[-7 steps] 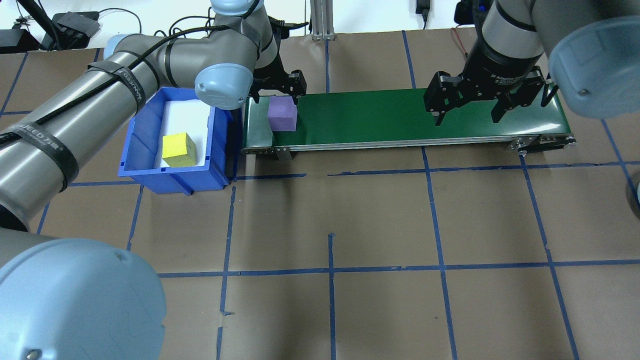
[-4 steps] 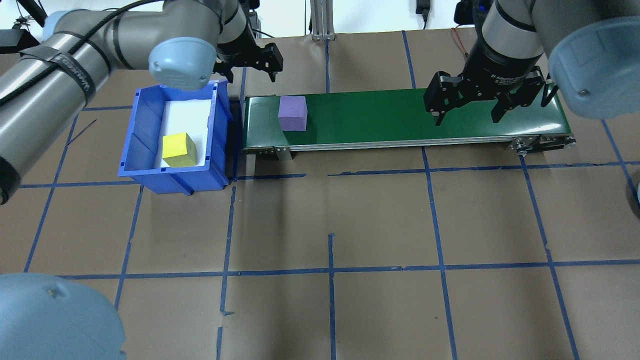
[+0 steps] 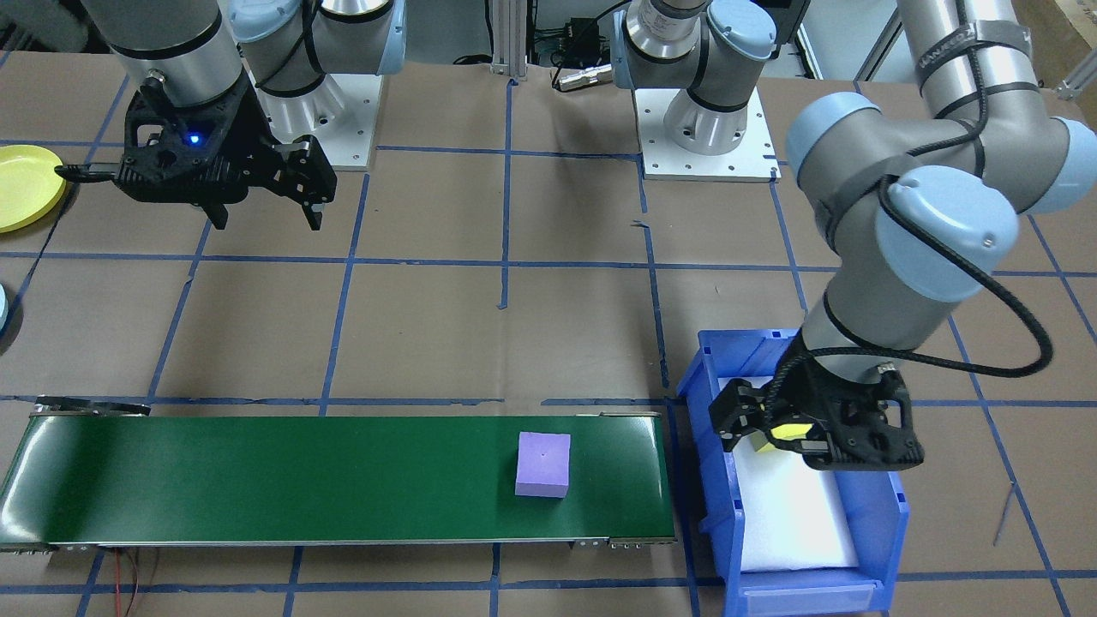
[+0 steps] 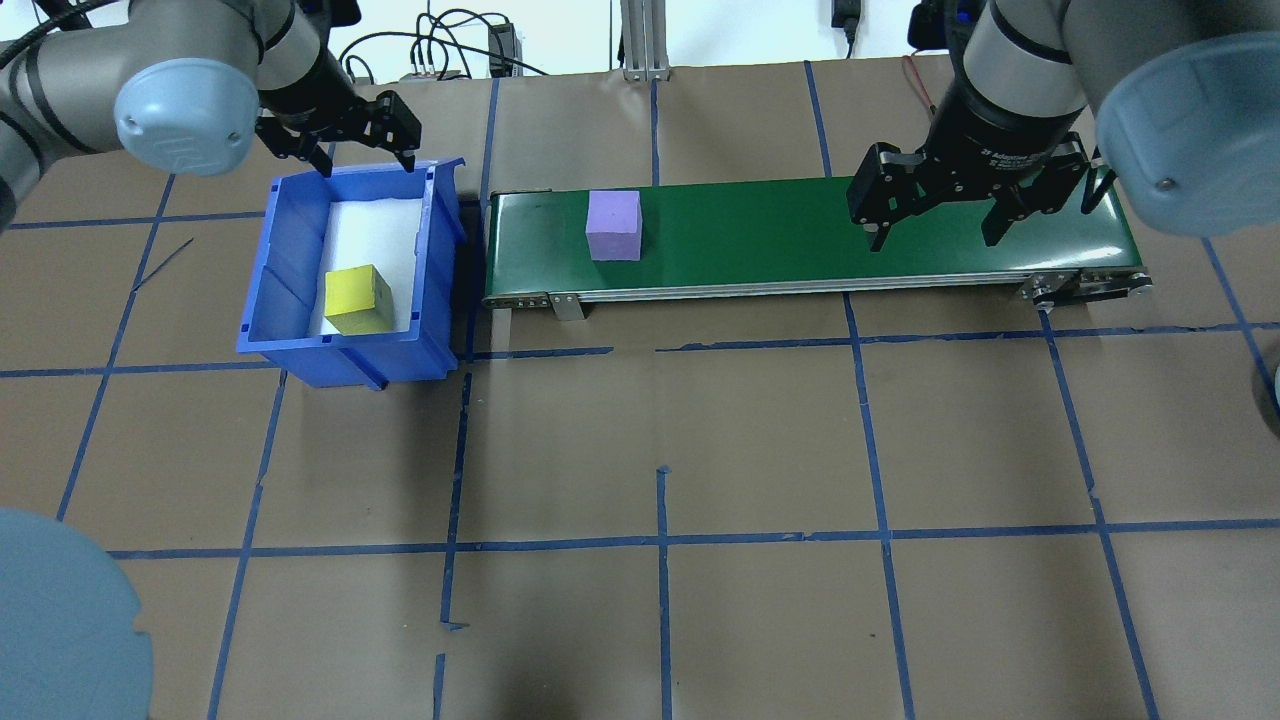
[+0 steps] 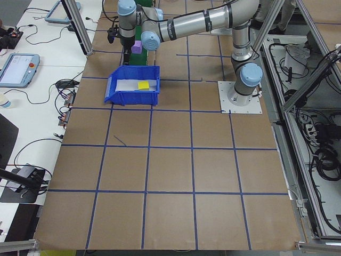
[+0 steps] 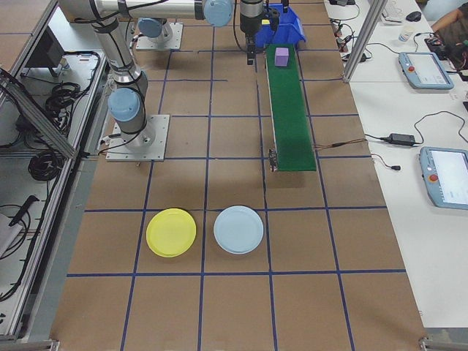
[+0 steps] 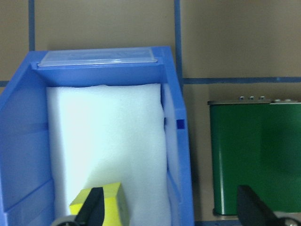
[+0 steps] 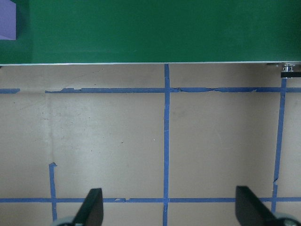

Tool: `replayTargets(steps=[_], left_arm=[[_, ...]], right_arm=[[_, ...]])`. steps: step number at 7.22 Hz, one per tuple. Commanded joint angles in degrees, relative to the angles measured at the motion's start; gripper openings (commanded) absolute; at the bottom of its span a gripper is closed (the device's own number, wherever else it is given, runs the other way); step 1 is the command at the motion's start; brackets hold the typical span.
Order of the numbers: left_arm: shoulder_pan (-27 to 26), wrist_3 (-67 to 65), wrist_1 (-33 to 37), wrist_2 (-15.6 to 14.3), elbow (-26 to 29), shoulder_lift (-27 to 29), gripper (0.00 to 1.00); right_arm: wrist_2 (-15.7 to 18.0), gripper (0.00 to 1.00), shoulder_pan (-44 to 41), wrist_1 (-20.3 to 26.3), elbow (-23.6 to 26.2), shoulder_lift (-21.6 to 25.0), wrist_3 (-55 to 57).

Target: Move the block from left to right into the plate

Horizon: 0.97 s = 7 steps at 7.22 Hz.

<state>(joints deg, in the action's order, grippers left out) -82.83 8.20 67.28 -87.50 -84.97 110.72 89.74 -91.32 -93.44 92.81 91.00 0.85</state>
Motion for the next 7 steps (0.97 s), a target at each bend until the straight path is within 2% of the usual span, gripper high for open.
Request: replayTargets(steps=[1,2,7], left_arm=[[1.9,2.1,0.7,-1.2,-2.6,-0.2,1.0],[2.0,1.7,0.6,-4.3,-4.4,0.5,1.0],[2.2,0.5,0.5,-5.4,-6.6,6.9,1.0]], right_arm=[[0.0,1.0,0.0,-0.1,0.0,0.0,-0.1],[0.0,1.0,0.1,-0.1,0.0,0.0,-0.1],[0.0,1.0,0.1,-0.2,0.0,0.0,-0.1]])
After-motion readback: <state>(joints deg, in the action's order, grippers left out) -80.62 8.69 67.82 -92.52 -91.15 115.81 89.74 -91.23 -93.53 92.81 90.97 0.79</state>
